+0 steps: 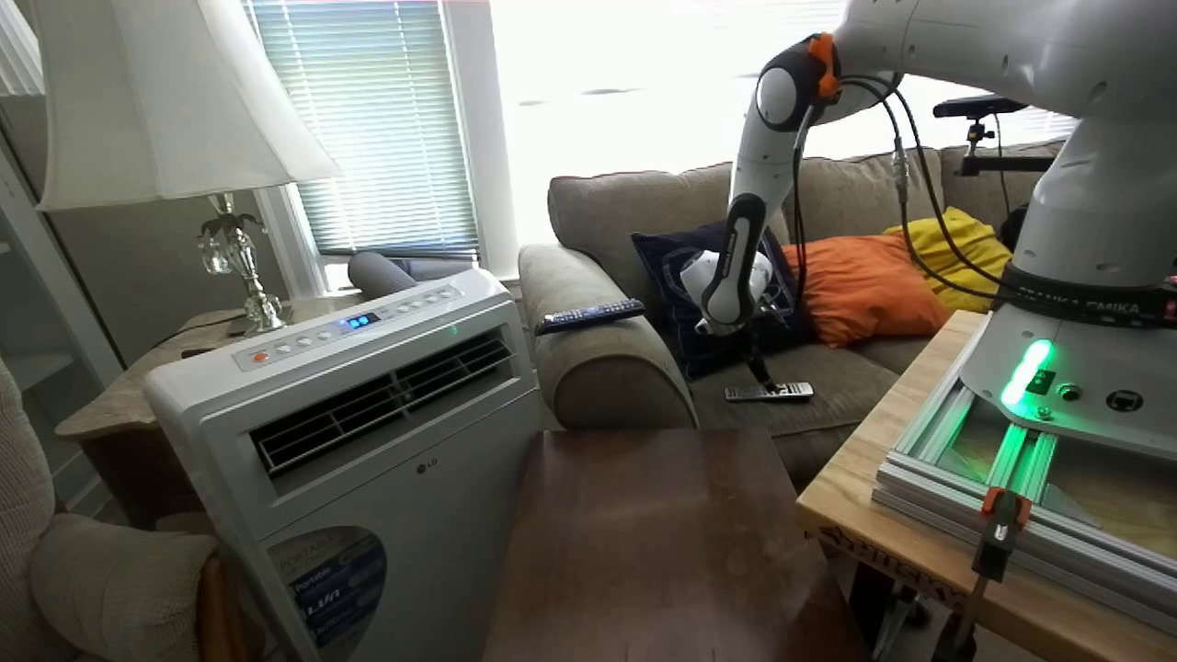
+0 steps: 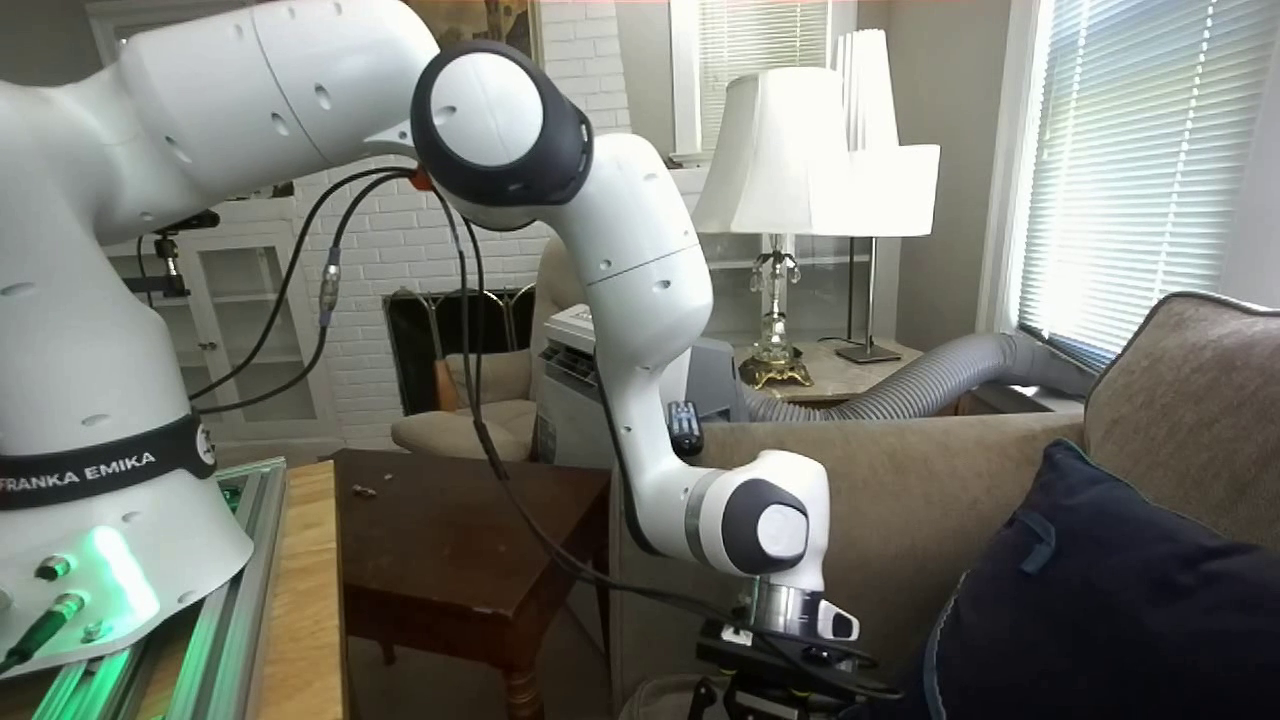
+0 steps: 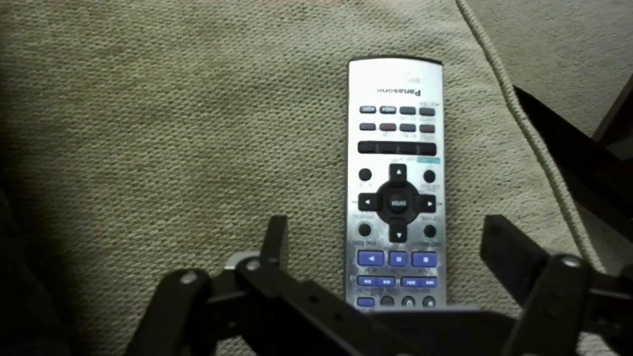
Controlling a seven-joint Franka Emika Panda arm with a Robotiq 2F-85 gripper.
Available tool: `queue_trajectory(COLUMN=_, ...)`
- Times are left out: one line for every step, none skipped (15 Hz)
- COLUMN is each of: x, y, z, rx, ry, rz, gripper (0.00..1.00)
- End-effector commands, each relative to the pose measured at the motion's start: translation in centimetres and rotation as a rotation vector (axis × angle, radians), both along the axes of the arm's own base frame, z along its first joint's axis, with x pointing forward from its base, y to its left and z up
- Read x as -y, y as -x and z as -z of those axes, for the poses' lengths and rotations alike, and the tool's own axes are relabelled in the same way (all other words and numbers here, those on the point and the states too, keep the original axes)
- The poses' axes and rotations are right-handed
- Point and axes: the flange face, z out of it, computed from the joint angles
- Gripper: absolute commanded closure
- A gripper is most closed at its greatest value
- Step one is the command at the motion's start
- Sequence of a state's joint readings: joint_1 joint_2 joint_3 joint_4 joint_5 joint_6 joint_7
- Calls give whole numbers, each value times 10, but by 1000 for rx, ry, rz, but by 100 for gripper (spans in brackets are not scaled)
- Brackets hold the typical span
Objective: Pick the remotes on the seat and put them on the arm of the sofa
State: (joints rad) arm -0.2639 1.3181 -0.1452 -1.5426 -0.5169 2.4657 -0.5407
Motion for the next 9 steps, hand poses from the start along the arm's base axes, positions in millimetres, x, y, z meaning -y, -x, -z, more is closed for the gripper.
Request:
queue_trajectory(x=11, y=-7, z=11, rx=25, ry=-10, rz=32, gripper=0)
queue_trajectory(x=14, y=-9, z=12, rx=30, ry=-12, rz=38, gripper=0)
queue_trajectory(x=15, y=-9, z=14, rx=43, ry=-13, rz=59, gripper=0)
queue_trajectory(x=15, y=-10, z=14, rx=51, ry=-16, rz=86, gripper=0)
queue_trajectory(x=15, y=-10, z=14, rx=55, ry=-18, rz=95, gripper=0)
queue_trajectory(x=14, y=-10, z=14, rx=46, ry=-21, rz=95, gripper=0)
queue_trajectory(x=13, y=-10, z=14, rx=44, ry=-18, rz=97, gripper=0)
queue_trajectory(x=11, y=-8, z=15, rx=35, ry=-13, rz=94, gripper=0)
queue_trajectory(x=9, y=-8, z=15, rx=34, ry=-11, rz=92, gripper=0)
